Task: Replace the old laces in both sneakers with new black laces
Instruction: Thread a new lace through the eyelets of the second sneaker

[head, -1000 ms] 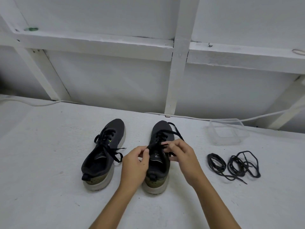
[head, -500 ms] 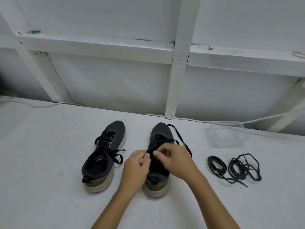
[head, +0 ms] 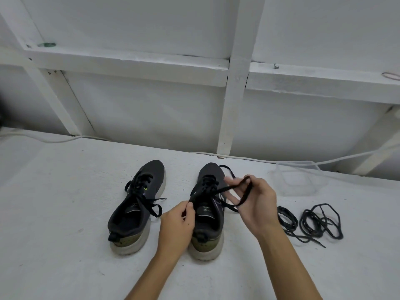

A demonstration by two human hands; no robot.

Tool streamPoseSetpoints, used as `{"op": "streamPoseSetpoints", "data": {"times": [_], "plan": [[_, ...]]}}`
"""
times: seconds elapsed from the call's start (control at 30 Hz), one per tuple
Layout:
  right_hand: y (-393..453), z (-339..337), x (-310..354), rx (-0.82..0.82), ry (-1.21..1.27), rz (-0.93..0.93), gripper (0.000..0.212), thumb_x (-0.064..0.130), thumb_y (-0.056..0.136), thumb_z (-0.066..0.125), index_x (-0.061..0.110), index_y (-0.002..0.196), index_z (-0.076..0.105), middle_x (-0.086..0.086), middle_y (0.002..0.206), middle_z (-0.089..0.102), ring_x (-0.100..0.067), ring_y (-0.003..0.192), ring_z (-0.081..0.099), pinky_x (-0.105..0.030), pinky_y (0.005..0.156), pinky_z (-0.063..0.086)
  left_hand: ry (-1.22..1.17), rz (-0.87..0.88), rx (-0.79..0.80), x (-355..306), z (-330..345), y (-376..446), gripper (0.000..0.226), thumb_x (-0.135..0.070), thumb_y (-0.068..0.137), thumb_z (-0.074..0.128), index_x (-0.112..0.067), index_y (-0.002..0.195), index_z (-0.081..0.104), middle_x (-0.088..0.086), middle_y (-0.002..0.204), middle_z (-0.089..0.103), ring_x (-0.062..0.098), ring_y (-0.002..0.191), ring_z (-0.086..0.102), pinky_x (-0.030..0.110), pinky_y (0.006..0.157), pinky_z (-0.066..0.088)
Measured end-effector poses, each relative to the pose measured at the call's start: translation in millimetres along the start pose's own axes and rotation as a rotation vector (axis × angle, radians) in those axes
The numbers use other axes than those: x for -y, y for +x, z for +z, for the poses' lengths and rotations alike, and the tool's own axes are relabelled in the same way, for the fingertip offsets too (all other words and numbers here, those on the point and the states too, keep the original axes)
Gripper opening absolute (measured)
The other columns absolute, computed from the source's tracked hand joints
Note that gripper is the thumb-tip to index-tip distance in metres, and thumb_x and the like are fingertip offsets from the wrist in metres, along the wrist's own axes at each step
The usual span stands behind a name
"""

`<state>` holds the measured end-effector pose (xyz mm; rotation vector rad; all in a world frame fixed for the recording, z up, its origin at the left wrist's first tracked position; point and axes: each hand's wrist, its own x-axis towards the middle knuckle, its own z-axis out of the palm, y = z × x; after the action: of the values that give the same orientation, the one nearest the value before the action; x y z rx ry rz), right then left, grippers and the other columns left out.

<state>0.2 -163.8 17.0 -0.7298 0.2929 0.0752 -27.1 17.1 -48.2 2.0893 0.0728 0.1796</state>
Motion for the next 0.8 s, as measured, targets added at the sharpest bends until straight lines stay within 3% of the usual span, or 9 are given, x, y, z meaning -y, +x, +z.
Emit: {"op": "streamPoseSetpoints", "data": {"times": [0.07,0.13,0.23,0.37,0.43,0.5,0.67,0.73,0.8], "plan": [[0,1,-4,-0.041,-0.307,0.011,0.036,0.017,0.101,0.042,0.012,0.066,0.048,-0.007,0.056,0.052,-0.026,0.065,0.063,-0.042,0.074,0.052,0.008,0.017,-0.001,0,0,1,0.041,-0.015,0.101,0.051,-0.016,0.063,0.036,-0.009,0.049,0.032,0.01,0.048,0.03,0.019,0.047,0.027],[-1,-2,-14,-0.02,-0.843,-0.101,0.032,0.028,0.099,0.055,0.012,0.072,0.055,0.0,0.054,0.052,-0.017,0.055,0.053,-0.036,0.069,0.048,0.012,0.043,-0.005,-1,1,1,0.037,-0.014,0.1,0.052,-0.013,0.065,0.041,-0.01,0.05,0.037,0.009,0.049,0.036,0.017,0.048,0.029],[1,-5,-27,0.126,-1.395,-0.223,0.014,0.041,0.088,0.074,0.028,0.093,0.071,0.013,0.071,0.063,-0.002,0.065,0.057,-0.011,0.062,0.043,0.015,0.063,-0.015,-1,2,-1,0.038,-0.015,0.1,0.052,-0.017,0.064,0.041,-0.01,0.051,0.039,0.01,0.05,0.037,0.018,0.048,0.027],[3,3,-33,0.217,-1.746,-0.218,0.012,0.034,0.096,0.066,0.03,0.101,0.076,0.013,0.082,0.069,-0.004,0.076,0.061,-0.01,0.058,0.037,0.029,0.052,-0.031,1,3,-1,0.038,-0.016,0.1,0.054,-0.013,0.064,0.04,-0.006,0.049,0.034,0.011,0.049,0.03,0.021,0.047,0.024],[2,5,-31,0.28,-1.657,-0.259,0.009,0.03,0.097,0.065,0.029,0.095,0.074,0.011,0.076,0.067,-0.004,0.071,0.059,-0.016,0.061,0.041,0.045,0.05,-0.052,1,4,-1,0.04,-0.016,0.099,0.054,-0.014,0.062,0.039,-0.006,0.048,0.032,0.012,0.048,0.029,0.022,0.046,0.024],[0,7,-22,0.318,-1.306,-0.242,0.011,0.023,0.093,0.07,0.026,0.083,0.073,0.007,0.068,0.064,-0.004,0.063,0.054,-0.018,0.06,0.042,0.058,0.039,-0.085,0,3,0,0.043,-0.015,0.098,0.055,-0.019,0.06,0.035,-0.006,0.046,0.032,0.013,0.047,0.029,0.022,0.046,0.025],[0,5,15,0.062,-0.27,-0.188,0.017,0.017,0.073,0.058,0.02,0.057,0.061,0.006,0.044,0.026,-0.011,0.041,0.028,-0.026,0.049,0.034,0.085,-0.005,-0.123,6,0,1,0.04,-0.014,0.097,0.056,-0.01,0.06,0.041,-0.007,0.046,0.028,0.014,0.048,0.028,0.023,0.047,0.026],[2,-1,24,0.0,-0.215,-0.216,0.017,0.017,0.072,0.055,0.02,0.054,0.056,0.004,0.05,0.03,-0.013,0.047,0.033,-0.026,0.051,0.035,0.099,0.008,-0.115,7,1,0,0.037,-0.016,0.097,0.056,-0.009,0.062,0.046,-0.004,0.046,0.032,0.014,0.048,0.029,0.023,0.047,0.027],[5,-7,27,0.028,-0.425,-0.253,0.017,0.019,0.073,0.055,0.023,0.056,0.058,0.001,0.059,0.046,-0.014,0.058,0.046,-0.026,0.053,0.038,0.09,0.021,-0.118,6,3,0,0.034,-0.017,0.096,0.057,-0.009,0.064,0.049,0.002,0.047,0.04,0.014,0.048,0.033,0.024,0.047,0.029]]}}
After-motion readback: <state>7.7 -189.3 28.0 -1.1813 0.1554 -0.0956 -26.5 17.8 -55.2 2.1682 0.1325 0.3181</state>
